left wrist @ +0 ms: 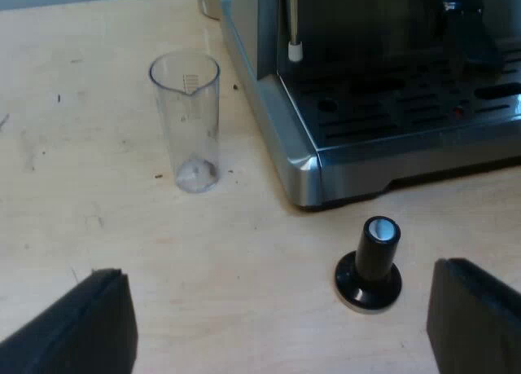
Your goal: Remove mug from coffee machine
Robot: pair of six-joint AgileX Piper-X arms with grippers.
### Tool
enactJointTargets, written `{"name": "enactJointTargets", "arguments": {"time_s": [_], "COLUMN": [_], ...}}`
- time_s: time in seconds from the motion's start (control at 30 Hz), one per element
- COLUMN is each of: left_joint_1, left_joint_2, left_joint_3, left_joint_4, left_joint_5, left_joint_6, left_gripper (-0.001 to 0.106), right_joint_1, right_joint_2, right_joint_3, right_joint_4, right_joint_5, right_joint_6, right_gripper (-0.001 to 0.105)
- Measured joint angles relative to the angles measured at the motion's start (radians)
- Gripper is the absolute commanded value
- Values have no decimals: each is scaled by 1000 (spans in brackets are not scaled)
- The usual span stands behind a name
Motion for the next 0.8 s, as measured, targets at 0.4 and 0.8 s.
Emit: {"name": "enactJointTargets", "arguments": {"time_s": [0.4, 0.8], "left_joint_1": [0, 0], "left_joint_2": [0, 0], "left_joint_3": [9, 9], "left_joint_4": [-17, -17], "left_joint_5": [0, 0], "left_joint_6": [21, 21], "left_gripper": [77, 77], "right_joint_1": [0, 0], "right_joint_2": [0, 0], "right_joint_3": [0, 0], "right_joint_4": [0, 0], "right_joint_5": [0, 0], "right_joint_6": [0, 0], "right_gripper": [63, 63]}}
